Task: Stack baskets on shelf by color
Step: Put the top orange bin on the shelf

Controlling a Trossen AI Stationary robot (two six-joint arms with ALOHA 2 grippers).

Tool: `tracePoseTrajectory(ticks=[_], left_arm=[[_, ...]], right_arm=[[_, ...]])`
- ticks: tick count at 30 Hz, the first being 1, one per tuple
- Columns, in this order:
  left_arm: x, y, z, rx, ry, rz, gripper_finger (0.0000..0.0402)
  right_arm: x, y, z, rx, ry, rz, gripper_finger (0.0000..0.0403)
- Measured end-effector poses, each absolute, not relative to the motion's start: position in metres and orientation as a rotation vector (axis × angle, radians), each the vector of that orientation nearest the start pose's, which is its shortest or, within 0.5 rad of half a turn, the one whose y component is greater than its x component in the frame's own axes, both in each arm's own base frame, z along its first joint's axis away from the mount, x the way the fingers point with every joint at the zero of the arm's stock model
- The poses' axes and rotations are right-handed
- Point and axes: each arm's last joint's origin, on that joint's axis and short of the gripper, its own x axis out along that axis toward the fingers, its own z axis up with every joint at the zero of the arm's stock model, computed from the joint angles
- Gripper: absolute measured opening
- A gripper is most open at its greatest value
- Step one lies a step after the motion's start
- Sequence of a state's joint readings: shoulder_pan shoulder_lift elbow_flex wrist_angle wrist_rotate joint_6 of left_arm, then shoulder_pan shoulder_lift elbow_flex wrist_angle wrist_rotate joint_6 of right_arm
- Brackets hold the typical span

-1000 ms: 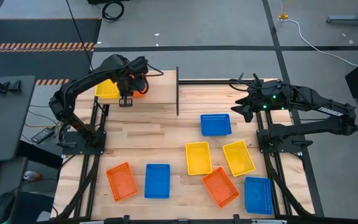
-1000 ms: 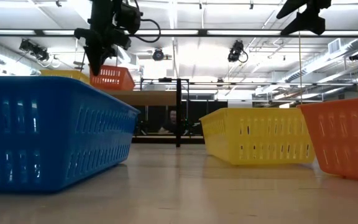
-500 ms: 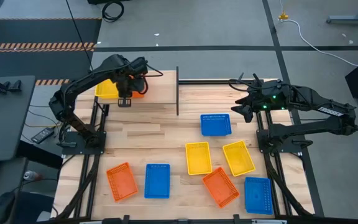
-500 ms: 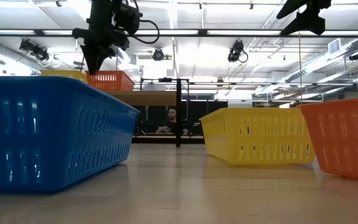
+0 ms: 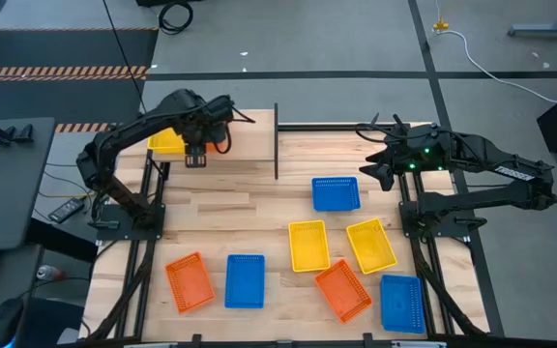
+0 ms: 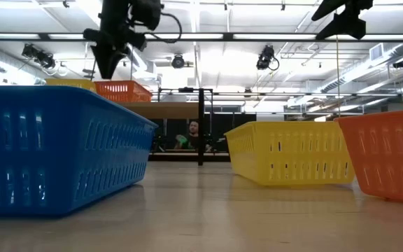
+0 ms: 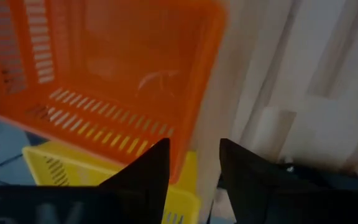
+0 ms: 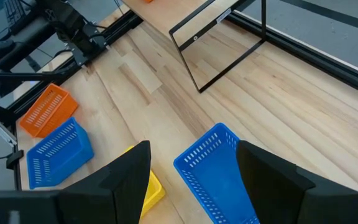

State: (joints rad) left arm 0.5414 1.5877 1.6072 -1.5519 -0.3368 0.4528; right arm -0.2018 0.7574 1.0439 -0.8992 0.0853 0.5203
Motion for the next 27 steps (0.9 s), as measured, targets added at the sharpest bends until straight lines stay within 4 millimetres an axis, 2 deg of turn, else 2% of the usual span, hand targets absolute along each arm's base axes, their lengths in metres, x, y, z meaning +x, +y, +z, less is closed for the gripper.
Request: tracePoseTrajectory(ticks=[6,11,19,27], left_arm=[[0.237,0.139,0.343,0.175,1.604,0.266,0.0144],[0.233,0.148,0.344,0.198,1.621,0.302,0.0144],[0.221,0.165,0.339,0.066,1.624,0.288,0.0146],[0.223,0.165,0.339,0.047,1.588,0.245,0.0142]], right_arm=[[0.122,-0.028,0.356,0.536,0.528,-0.432,0.0244],[0.122,-0.027,0.356,0.536,0.529,-0.431,0.0244],[0.122,-0.028,0.356,0.537,0.528,-0.431,0.0244],[0.122,-0.028,0.356,0.536,0.528,-0.431,0.0244]])
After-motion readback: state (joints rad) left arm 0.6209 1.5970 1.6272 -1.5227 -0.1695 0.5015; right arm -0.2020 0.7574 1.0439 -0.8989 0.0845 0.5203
